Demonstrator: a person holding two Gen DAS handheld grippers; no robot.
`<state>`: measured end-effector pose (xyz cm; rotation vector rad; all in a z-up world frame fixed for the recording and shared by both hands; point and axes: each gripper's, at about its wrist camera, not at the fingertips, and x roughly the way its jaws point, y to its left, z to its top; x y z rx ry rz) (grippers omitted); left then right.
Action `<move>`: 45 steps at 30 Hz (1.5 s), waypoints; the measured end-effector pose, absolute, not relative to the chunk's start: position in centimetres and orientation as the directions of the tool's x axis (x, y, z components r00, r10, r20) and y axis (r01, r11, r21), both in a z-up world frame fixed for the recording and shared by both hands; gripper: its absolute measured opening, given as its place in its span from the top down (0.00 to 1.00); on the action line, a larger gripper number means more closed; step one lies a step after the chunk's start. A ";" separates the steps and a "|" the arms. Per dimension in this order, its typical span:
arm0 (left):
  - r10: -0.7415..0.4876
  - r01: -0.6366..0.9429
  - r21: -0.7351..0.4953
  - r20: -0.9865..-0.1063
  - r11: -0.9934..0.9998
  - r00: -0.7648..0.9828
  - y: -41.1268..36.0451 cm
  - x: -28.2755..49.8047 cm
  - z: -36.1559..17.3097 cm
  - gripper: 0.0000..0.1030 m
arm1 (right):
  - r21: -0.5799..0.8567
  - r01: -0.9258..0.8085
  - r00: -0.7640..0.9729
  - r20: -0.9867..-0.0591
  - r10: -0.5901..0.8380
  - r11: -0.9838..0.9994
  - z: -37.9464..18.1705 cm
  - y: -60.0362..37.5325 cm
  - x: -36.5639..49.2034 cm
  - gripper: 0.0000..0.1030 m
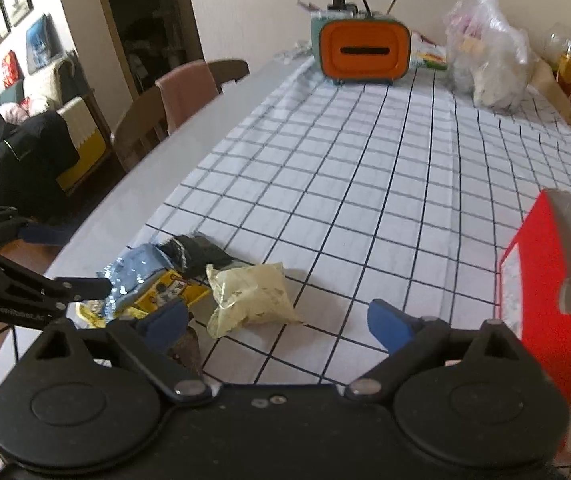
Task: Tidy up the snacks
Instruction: 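Move both grippers back over the remaining snacks on the table, then grasp the pale yellow bag with the right gripper while the left gripper grasps the light-blue packet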
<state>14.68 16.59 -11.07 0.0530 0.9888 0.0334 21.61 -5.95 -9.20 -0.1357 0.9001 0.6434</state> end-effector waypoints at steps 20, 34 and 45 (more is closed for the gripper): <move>0.002 0.018 0.012 -0.894 1.000 0.448 17.5 19.3 -14.9 0.17 | 0.154 -0.558 0.358 -0.842 0.404 0.815 -14.4 -1.5 25.3 0.20; -0.012 0.010 -0.009 -0.897 1.000 0.441 17.4 19.9 -15.2 0.50 | 0.211 -0.568 0.307 -0.843 0.442 0.796 -15.2 -0.9 25.7 0.41; 0.012 -0.067 -0.020 -0.892 0.998 0.453 18.2 19.3 -14.8 0.54 | 0.235 -0.537 0.336 -0.822 0.461 0.810 -14.4 -2.0 25.2 0.49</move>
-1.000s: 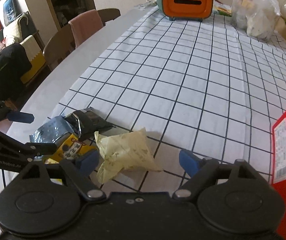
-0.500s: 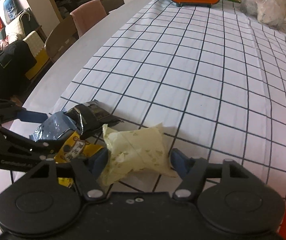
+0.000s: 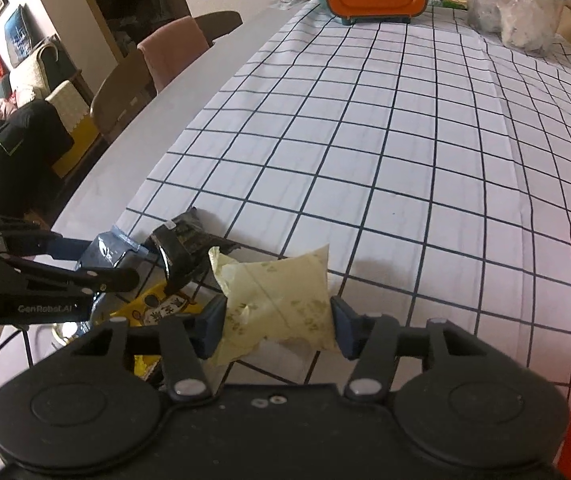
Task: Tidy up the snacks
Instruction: 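Grasp the pale yellow bag with the right gripper while the left gripper grasps the light-blue packet, then carry the pale yellow bag and light-blue packet into the red box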
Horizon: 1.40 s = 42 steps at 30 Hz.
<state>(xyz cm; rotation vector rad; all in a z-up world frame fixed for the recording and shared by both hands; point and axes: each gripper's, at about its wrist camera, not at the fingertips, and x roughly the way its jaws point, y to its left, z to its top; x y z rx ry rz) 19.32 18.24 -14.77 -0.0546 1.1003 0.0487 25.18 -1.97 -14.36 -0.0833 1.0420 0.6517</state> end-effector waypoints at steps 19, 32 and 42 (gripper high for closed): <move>-0.002 -0.084 -0.053 -0.856 0.995 0.517 15.2 15.9 -8.3 0.54 | 0.253 -0.514 0.378 -0.791 0.482 0.819 -8.3 -6.2 21.6 0.49; -0.051 0.005 -0.058 -0.830 0.998 0.556 5.6 15.8 -2.9 0.54 | 0.296 -0.469 0.422 -0.752 0.506 0.832 -4.0 -15.3 20.3 0.49; -0.102 0.102 -0.053 -0.808 0.993 0.580 -4.5 18.2 -0.8 0.54 | 0.281 -0.417 0.497 -0.726 0.476 0.864 -2.6 -24.9 21.4 0.49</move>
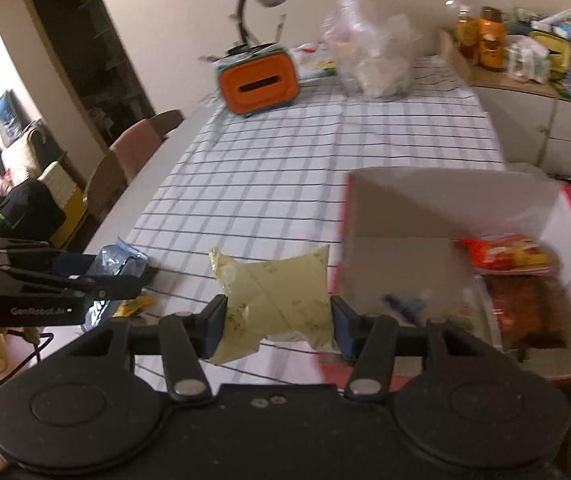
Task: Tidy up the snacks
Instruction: 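Carry the pale yellow bag and light-blue packet into the red box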
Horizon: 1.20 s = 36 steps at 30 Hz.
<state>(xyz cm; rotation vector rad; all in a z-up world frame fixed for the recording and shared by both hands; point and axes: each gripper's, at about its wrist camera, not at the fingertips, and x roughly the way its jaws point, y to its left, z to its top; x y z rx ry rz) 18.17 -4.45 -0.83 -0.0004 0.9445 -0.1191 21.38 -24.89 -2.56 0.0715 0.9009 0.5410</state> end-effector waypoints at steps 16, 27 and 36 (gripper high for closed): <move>-0.125 0.198 -0.013 -0.816 0.980 0.564 -19.3 23.8 -2.1 0.54 | 0.177 -0.353 0.534 -0.768 0.353 0.919 -5.1 -36.0 26.7 0.49; -0.081 0.180 0.014 -0.857 0.984 0.508 -23.9 27.8 -5.0 0.54 | 0.138 -0.407 0.514 -0.782 0.352 0.903 -6.3 -36.3 32.3 0.49; -0.008 0.131 0.055 -0.897 0.990 0.442 -24.9 30.6 -7.7 0.54 | 0.094 -0.498 0.439 -0.830 0.345 0.862 -8.5 -32.9 36.1 0.49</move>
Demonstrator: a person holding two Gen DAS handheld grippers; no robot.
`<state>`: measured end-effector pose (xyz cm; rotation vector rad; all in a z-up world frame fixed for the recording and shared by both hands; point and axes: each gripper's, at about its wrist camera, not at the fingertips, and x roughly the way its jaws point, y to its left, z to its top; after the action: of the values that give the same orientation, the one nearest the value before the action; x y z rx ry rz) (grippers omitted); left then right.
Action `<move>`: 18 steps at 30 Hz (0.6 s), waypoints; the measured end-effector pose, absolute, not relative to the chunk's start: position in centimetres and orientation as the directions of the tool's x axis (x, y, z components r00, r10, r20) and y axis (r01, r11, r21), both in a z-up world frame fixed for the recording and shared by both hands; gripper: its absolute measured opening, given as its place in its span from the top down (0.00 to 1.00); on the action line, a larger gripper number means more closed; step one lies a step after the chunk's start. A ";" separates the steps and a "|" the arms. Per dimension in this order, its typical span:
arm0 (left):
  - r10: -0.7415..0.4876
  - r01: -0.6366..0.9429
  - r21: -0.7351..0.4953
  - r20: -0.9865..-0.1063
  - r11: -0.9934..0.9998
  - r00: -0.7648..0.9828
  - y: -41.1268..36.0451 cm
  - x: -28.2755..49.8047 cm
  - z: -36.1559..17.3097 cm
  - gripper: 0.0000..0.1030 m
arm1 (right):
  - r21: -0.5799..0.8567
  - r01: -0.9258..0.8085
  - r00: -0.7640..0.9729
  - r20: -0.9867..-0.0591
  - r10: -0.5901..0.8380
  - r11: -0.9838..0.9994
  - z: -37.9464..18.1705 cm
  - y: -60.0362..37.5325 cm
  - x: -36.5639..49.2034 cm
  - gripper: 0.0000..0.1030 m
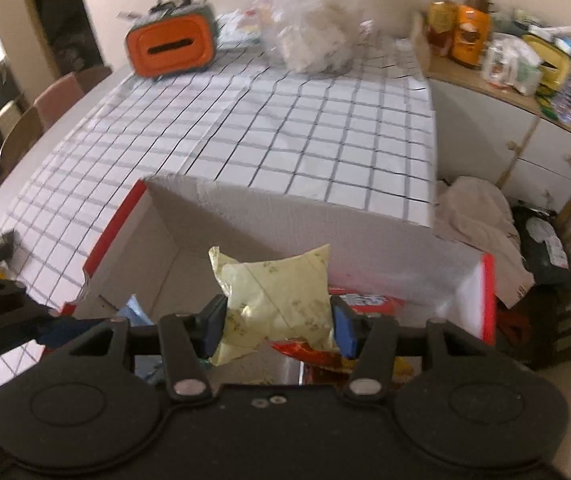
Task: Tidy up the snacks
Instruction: 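Carry the pale yellow bag and light-blue packet into the red box, then open both grippers to release the bag and packet in the box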
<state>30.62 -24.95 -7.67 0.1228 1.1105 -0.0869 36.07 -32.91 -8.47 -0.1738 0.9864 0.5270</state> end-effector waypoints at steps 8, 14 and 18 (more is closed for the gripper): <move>0.044 0.115 0.094 -0.923 0.989 0.381 -25.2 32.1 -9.3 0.54 | 0.047 -0.553 0.364 -0.884 0.292 0.832 -11.0 -30.9 37.3 0.49; 0.083 0.102 0.123 -0.941 0.987 0.329 -25.0 33.1 -10.2 0.54 | 0.030 -0.565 0.359 -0.891 0.279 0.825 -11.5 -30.5 37.5 0.48; 0.081 0.090 0.116 -0.941 0.989 0.328 -24.6 33.1 -10.2 0.54 | 0.027 -0.565 0.360 -0.892 0.275 0.825 -11.6 -30.3 37.4 0.47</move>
<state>33.13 -24.56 -10.19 0.1569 1.2377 -0.0060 37.41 -30.31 -11.57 -0.3070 1.0748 0.5525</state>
